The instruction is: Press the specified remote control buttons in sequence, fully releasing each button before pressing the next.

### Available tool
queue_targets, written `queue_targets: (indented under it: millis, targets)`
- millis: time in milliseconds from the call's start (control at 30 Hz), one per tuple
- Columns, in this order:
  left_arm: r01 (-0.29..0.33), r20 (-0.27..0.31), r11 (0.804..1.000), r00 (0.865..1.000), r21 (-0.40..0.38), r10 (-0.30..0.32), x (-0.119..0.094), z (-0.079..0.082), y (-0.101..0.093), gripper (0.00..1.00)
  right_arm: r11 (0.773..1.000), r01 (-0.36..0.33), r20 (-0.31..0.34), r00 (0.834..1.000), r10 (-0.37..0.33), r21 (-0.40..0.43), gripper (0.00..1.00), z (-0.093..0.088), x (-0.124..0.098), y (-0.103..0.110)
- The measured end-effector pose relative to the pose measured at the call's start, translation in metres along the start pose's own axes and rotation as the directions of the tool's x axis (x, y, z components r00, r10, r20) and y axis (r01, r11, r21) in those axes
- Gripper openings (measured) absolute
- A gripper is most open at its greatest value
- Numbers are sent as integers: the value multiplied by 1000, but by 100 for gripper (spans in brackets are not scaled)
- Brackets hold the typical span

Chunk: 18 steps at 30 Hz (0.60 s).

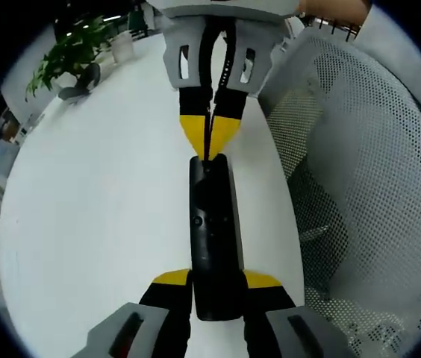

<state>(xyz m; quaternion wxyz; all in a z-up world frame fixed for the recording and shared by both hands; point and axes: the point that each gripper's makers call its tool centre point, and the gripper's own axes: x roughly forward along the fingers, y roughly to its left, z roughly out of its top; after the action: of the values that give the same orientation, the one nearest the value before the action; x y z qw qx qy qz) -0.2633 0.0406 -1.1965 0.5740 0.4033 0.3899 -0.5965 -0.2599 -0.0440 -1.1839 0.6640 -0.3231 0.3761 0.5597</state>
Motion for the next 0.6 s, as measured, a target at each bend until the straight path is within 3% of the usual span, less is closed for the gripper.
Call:
queue_targets:
  millis: [133, 233, 467, 500, 600]
  targets:
    - [0, 4, 1000, 1000, -6, 0, 0, 0, 0, 23, 993, -13, 109, 994, 0, 116, 0, 9, -3, 0]
    - [-1, 6, 1000, 1000, -9, 1, 0, 0, 0, 23, 998, 16, 86, 996, -21, 53, 0, 12, -4, -3]
    - [-3, 14, 1000, 1000, -19, 4, 0, 0, 0, 23, 998, -53, 27, 998, 54, -40, 0, 12, 7, 11]
    - [-4, 14, 1000, 1000, -19, 4, 0, 0, 0, 23, 995, -35, 22, 999, 37, -96, 0, 13, 6, 8]
    - [-5, 19, 1000, 1000, -22, 5, 0, 0, 0, 23, 994, -32, -7, 999, 31, -108, 0, 12, 6, 9]
